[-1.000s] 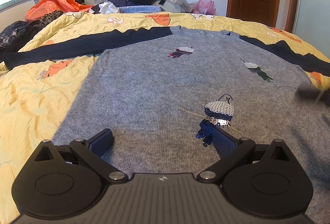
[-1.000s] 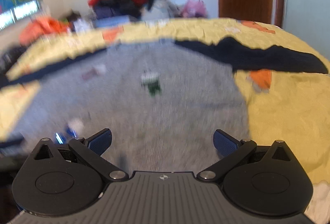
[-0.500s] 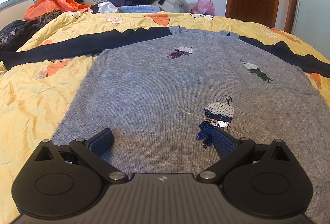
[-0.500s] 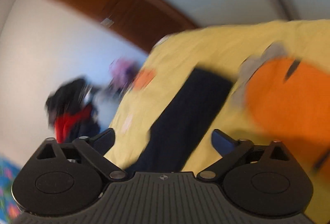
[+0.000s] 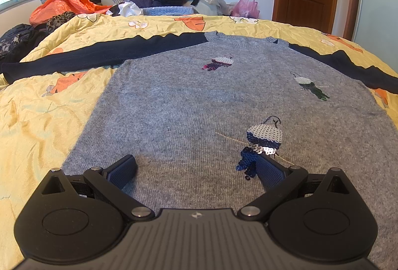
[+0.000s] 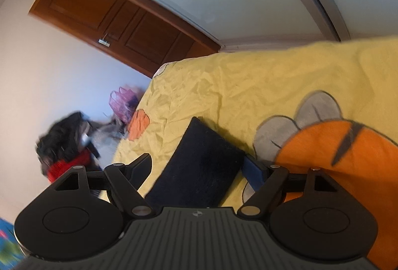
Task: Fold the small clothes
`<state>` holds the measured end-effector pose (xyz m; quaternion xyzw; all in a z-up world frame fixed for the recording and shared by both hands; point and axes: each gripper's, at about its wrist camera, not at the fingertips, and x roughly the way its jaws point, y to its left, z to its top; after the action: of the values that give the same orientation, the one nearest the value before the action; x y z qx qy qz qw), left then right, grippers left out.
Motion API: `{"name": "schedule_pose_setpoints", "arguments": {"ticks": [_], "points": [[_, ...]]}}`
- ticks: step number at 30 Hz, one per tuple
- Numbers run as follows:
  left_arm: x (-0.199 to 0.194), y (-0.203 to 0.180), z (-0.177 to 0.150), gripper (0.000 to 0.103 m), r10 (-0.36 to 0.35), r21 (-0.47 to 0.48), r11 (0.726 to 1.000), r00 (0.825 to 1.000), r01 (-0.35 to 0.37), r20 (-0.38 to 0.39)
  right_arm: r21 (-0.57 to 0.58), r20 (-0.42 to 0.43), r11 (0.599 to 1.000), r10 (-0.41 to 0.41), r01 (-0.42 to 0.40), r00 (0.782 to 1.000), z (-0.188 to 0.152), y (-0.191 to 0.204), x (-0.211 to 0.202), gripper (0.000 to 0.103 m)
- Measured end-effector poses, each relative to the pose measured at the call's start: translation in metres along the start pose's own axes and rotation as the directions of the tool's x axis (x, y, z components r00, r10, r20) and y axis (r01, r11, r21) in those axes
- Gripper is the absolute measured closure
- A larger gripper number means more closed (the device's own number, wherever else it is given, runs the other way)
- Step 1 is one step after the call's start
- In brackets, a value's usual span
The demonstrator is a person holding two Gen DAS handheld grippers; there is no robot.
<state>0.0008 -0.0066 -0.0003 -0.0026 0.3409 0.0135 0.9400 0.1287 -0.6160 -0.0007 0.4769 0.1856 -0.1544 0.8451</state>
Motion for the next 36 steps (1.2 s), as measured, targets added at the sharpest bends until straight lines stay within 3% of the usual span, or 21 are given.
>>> {"name": "schedule_pose_setpoints", "arguments": {"ticks": [1, 3, 4, 6, 8, 12, 15, 18, 20, 22, 27, 28, 30, 32, 34, 36], "points": [[0.000, 0.000, 0.000, 0.000, 0.001, 0.000, 1.000, 1.000, -0.001, 0.000, -0.032, 0.006, 0.999, -0.017, 0.018, 1.000, 0.000, 0.003, 0.002, 0.033], [0.000, 0.000, 0.000, 0.000, 0.000, 0.000, 1.000, 1.000, 0.000, 0.000, -0.088, -0.003, 0.993, -0.074, 0.074, 0.997, -0.001, 0.005, 0.007, 0.063], [0.000, 0.000, 0.000, 0.000, -0.001, -0.001, 1.000, 1.000, 0.001, 0.000, -0.104, -0.012, 0.989, -0.105, 0.103, 0.994, -0.002, 0.005, 0.010, 0.091], [0.001, 0.000, 0.001, 0.000, -0.002, -0.002, 1.000, 1.000, 0.002, 0.001, -0.120, 0.013, 0.986, -0.113, 0.114, 0.993, -0.004, 0.008, 0.008, 0.092], [0.001, 0.000, 0.001, 0.000, -0.003, -0.004, 1.000, 1.000, 0.003, 0.001, -0.164, 0.054, 0.981, -0.101, 0.109, 0.993, -0.011, 0.024, -0.002, 0.091], [0.002, 0.002, 0.002, 0.000, -0.010, -0.012, 1.000, 1.000, 0.011, 0.004, -0.311, 0.081, 0.950, 0.040, -0.013, 0.996, -0.050, 0.087, -0.035, 0.091], [0.002, 0.003, 0.002, 0.000, -0.016, -0.018, 1.000, 1.000, 0.016, 0.007, -0.467, -0.009, 0.869, 0.184, -0.167, 0.983, -0.108, 0.144, -0.055, 0.091], [0.001, 0.004, 0.001, 0.000, -0.017, -0.018, 1.000, 1.000, 0.018, 0.008, -0.515, -0.197, 0.791, 0.264, -0.329, 0.944, -0.177, 0.183, -0.054, 0.091], [0.001, 0.004, 0.001, 0.000, -0.017, -0.018, 1.000, 1.000, 0.017, 0.008, -0.538, -0.308, 0.749, 0.250, -0.385, 0.918, -0.225, 0.199, -0.042, 0.091], [0.001, 0.004, 0.001, 0.000, -0.018, -0.019, 1.000, 1.000, 0.018, 0.008, -0.579, -0.367, 0.712, 0.207, -0.397, 0.907, -0.269, 0.209, -0.034, 0.091], [0.001, 0.005, 0.001, 0.000, -0.021, -0.019, 1.000, 1.000, 0.021, 0.008, -0.659, -0.376, 0.673, 0.091, -0.335, 0.922, -0.324, 0.209, -0.017, 0.090], [0.001, 0.005, 0.001, 0.000, -0.019, -0.019, 1.000, 1.000, 0.020, 0.008, -0.653, -0.375, 0.674, 0.108, -0.345, 0.921, -0.325, 0.205, -0.020, 0.090], [0.001, 0.006, 0.001, 0.000, -0.023, -0.021, 1.000, 1.000, 0.023, 0.009, -0.621, -0.392, 0.694, 0.127, -0.364, 0.911, -0.319, 0.198, -0.026, 0.072], [-0.001, 0.008, 0.002, 0.000, -0.047, -0.024, 0.999, 0.999, 0.048, 0.015, -0.598, -0.383, 0.706, 0.163, -0.379, 0.909, -0.312, 0.195, -0.037, 0.036], [-0.007, 0.009, 0.008, 0.000, -0.098, -0.029, 0.995, 0.994, 0.099, 0.041, -0.599, -0.371, 0.691, 0.208, -0.404, 0.905, -0.307, 0.187, -0.046, 0.026], [-0.012, 0.007, 0.023, 0.000, -0.132, -0.043, 0.990, 0.987, 0.136, 0.092, -0.607, -0.384, 0.673, 0.218, -0.423, 0.897, -0.305, 0.176, -0.058, 0.026]]}}
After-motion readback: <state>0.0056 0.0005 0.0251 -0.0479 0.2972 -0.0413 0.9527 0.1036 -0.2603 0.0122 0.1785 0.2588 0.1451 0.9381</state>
